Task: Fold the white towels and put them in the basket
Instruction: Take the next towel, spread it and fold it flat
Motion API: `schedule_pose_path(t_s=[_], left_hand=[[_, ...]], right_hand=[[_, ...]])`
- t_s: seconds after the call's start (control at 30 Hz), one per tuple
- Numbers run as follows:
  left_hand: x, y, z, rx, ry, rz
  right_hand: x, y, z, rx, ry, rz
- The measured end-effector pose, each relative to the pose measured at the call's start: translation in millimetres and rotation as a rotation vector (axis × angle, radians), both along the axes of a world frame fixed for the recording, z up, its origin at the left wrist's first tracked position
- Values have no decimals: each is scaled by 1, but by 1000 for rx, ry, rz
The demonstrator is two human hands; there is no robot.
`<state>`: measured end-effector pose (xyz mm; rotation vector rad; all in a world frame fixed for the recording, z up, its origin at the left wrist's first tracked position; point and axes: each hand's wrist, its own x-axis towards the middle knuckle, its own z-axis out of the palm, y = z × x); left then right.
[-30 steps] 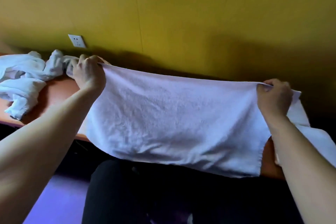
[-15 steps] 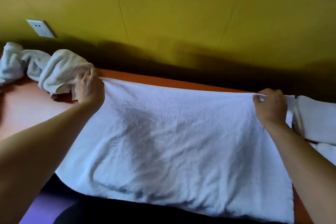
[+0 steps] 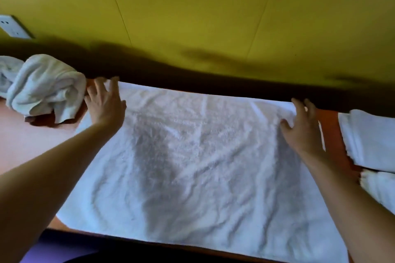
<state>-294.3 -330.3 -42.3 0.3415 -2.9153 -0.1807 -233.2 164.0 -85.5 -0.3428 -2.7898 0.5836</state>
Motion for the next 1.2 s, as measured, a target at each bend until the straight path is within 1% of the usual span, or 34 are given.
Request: schedule_pose_path(t_s=[0.07, 0.13, 0.17, 0.23, 0.27, 0.4, 0.53, 0.6, 0.73, 0.8, 0.9, 1.0, 1.07, 1.13, 1.2], left_hand=[[28, 15, -12, 12, 46, -125], [60, 32, -31, 50, 4, -193], [75, 40, -40, 57, -50, -209], [101, 52, -61, 39, -188, -219], [109, 56, -70, 27, -229, -222], [112, 57, -76, 24, -261, -205], [119, 71, -65, 44, -210, -212], [134, 99, -56, 75, -186, -306], [182, 174, -56, 72, -227, -567], [204, 211, -56, 97, -224, -656], [231, 260, -58, 97, -198, -833], [257, 305, -56, 93, -160, -1094], [270, 330, -53, 38, -185, -1246], [281, 348, -50, -55, -245, -1334], [289, 358, -46, -90, -279, -1360]], right_hand=[[15, -3, -8, 87, 45, 28], [32, -9, -16, 144, -10, 37], [39, -11, -19, 160, -47, 51], [50, -11, -23, 161, -136, 79], [54, -8, -23, 156, -178, 89], [58, -1, -9, 183, -281, 122], [47, 12, 9, 133, -271, 82], [38, 28, 15, 168, -275, 86], [29, 54, 14, 207, -387, 134], [30, 61, 12, 204, -380, 138], [30, 65, 13, 110, -344, 55], [26, 70, 16, 6, -277, 5], [23, 74, 17, -100, -246, -38], [21, 76, 17, -204, -256, -87], [18, 75, 18, -251, -282, -158]])
